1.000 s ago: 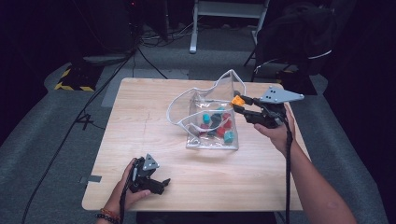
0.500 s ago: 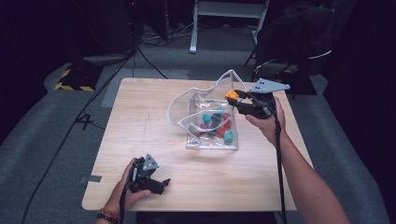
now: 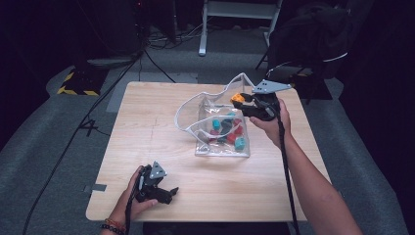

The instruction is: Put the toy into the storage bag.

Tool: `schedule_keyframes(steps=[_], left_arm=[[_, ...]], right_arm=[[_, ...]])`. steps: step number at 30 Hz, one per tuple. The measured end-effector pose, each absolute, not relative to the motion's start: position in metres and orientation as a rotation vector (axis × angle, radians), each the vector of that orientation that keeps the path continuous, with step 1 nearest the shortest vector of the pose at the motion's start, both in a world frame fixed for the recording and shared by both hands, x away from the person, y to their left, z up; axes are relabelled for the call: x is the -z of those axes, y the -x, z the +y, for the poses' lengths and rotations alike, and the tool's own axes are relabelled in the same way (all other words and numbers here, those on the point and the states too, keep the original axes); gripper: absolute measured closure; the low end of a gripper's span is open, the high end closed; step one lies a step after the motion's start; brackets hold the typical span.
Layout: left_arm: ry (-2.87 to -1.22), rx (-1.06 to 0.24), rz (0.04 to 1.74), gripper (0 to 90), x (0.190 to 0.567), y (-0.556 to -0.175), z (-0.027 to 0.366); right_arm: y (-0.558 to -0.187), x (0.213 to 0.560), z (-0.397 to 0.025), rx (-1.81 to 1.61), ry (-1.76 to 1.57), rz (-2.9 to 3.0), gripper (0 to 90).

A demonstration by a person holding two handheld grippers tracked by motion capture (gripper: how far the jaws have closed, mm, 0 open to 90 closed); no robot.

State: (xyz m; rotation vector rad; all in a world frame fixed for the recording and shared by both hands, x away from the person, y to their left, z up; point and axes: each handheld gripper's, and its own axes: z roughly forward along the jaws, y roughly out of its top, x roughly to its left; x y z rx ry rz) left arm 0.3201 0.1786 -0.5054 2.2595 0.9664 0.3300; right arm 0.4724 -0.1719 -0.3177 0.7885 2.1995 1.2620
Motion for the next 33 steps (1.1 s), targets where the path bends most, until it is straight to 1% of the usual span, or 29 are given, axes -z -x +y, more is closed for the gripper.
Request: schedule_keyframes(steps=[8,16,33], left_arm=[[-2.257,-0.329,0.968,0.3,0.505,-0.320,0.179],[-2.259,-0.330,0.965,0.4,0.505,-0.320,0.179],[-2.259,-0.330,0.967,0.4,0.505,-0.320,0.179]], right_arm=[[-0.481,0.323,-0.172,-1.258,-0.821,2.202,59.0],[-0.481,0.326,-0.172,-1.253,-0.829,2.208,56.5],[-0.444,0.316,-0.211,-1.301,-0.779,2.169,51.3]])
